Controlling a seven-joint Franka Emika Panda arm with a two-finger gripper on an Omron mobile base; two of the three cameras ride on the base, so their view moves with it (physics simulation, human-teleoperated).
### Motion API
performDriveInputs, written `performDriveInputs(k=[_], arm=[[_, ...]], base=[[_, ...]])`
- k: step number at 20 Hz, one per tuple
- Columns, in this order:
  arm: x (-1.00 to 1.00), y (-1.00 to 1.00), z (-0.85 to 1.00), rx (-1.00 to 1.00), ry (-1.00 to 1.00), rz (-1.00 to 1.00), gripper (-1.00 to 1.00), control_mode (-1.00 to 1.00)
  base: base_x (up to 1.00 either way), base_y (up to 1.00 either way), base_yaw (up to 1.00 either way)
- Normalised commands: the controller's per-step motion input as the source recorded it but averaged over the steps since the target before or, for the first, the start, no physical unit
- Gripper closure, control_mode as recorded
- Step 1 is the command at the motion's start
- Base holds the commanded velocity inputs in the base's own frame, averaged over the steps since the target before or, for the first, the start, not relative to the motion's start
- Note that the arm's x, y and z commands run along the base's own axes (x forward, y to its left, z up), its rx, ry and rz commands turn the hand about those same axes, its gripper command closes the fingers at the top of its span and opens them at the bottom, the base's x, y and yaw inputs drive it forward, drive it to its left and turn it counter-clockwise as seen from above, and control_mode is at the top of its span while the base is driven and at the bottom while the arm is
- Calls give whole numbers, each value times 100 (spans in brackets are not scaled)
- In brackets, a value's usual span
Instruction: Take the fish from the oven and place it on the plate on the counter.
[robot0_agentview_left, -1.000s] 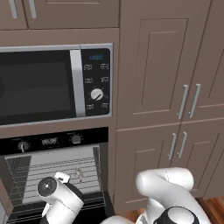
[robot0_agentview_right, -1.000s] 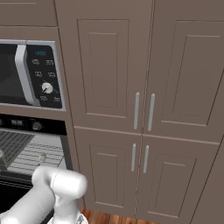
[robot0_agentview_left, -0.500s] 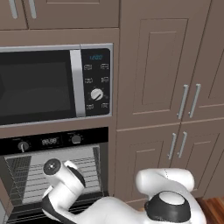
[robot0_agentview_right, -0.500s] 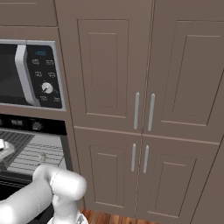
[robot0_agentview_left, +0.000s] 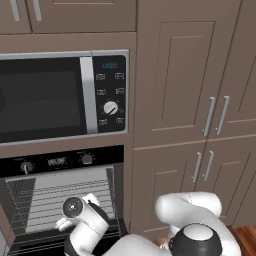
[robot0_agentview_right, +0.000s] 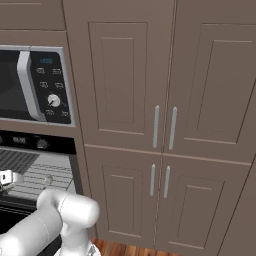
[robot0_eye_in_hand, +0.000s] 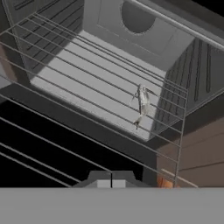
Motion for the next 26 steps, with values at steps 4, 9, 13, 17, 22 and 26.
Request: performDriveInputs(k=[4,9,13,17,22,26], arm=[[7,0,-18,12,-11,-22,-100,-100],[2,-24,5,17,-5,-17,-100,-100],[15,-53,27,22,13,-14,-100,-100],[21,-51,24,12,35,-11,-100,-100],[37,-33,4,2,39,-1,-100,-100],[38,-7,0,0,10,0,-100,-100]], base=[[0,0,0],[0,0,0],[0,0,0],[0,0,0],[0,0,0],[0,0,0]])
